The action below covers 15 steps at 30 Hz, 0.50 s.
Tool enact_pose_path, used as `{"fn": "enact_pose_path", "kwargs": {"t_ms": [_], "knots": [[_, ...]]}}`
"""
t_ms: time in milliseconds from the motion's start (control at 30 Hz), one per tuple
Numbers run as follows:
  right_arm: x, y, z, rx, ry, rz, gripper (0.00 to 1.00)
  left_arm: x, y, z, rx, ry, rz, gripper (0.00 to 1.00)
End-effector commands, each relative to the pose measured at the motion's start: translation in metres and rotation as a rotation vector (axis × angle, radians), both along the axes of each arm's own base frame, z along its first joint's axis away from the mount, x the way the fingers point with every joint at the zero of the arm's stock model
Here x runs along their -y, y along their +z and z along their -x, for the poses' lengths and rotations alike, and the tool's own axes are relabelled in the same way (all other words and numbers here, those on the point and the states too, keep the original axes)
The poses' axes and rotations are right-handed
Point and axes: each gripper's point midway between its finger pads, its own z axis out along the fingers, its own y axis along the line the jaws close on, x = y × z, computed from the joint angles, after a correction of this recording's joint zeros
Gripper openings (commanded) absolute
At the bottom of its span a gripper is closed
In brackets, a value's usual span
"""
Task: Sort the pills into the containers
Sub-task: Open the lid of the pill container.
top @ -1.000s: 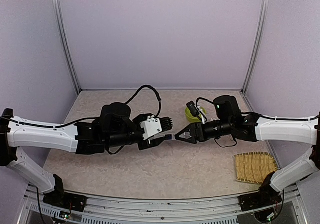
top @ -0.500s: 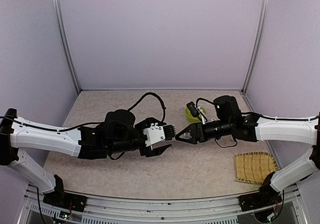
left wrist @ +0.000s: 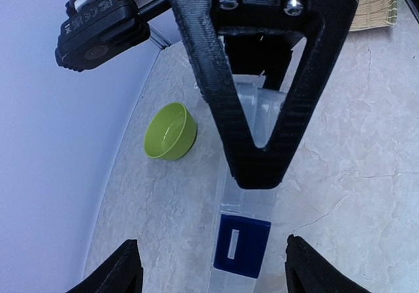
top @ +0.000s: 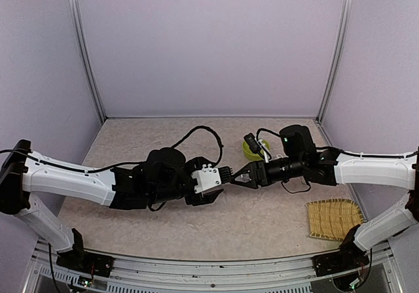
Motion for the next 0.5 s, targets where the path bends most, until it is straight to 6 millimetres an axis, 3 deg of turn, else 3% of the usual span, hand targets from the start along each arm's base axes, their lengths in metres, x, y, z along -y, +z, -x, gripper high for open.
{"fn": "enact_pose_path", "kwargs": {"t_ms": [0, 467], "knots": [[-0.002, 0.011, 0.005, 0.023, 0.018, -0.03, 0.36, 0.004, 0.022, -0.007, 0.038, 0.032, 0.051, 0.72], [-0.001, 0.003, 0.005, 0.023, 0.019, -0.011, 0.36, -0.006, 0.042, -0.007, 0.037, 0.027, 0.122, 0.68]]}}
